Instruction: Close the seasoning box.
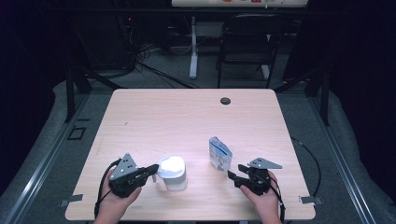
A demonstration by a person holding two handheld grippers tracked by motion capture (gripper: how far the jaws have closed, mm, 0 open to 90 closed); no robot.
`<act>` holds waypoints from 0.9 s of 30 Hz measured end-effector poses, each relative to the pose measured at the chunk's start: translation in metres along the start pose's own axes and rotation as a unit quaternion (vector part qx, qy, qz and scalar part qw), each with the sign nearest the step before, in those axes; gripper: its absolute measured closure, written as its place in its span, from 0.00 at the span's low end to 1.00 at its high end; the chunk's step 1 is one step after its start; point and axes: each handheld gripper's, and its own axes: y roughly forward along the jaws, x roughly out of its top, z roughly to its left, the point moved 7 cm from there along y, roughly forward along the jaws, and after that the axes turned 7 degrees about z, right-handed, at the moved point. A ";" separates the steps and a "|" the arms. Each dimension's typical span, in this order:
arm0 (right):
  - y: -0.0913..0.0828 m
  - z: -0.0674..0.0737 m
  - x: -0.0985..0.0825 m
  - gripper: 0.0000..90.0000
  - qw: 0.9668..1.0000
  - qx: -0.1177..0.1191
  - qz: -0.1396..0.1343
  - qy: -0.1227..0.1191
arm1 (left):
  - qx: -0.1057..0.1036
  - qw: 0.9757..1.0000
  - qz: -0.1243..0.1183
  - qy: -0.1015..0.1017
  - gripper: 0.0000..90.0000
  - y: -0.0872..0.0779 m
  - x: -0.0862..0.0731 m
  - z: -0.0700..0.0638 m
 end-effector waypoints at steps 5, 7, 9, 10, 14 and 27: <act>0.000 0.000 0.000 0.49 1.000 -0.002 -0.001 -0.001 | 0.003 1.000 0.000 -0.005 1.00 -0.003 0.000 0.003; 0.000 0.000 0.000 0.49 1.000 -0.002 -0.002 -0.001 | 0.005 1.000 -0.003 -0.006 1.00 -0.004 0.000 0.005; -0.001 0.000 0.000 0.49 1.000 -0.002 -0.003 -0.001 | 0.006 1.000 -0.003 -0.008 1.00 -0.006 -0.001 0.007; -0.001 0.000 0.000 0.49 1.000 -0.003 -0.003 -0.001 | 0.008 1.000 -0.003 -0.008 1.00 -0.007 -0.001 0.008; -0.002 -0.001 0.001 0.49 1.000 -0.004 -0.005 0.000 | 0.011 1.000 -0.006 -0.011 1.00 -0.009 -0.001 0.011; -0.006 -0.003 0.001 0.49 1.000 -0.007 -0.006 -0.005 | 0.033 0.998 -0.011 -0.045 0.97 -0.017 -0.013 0.036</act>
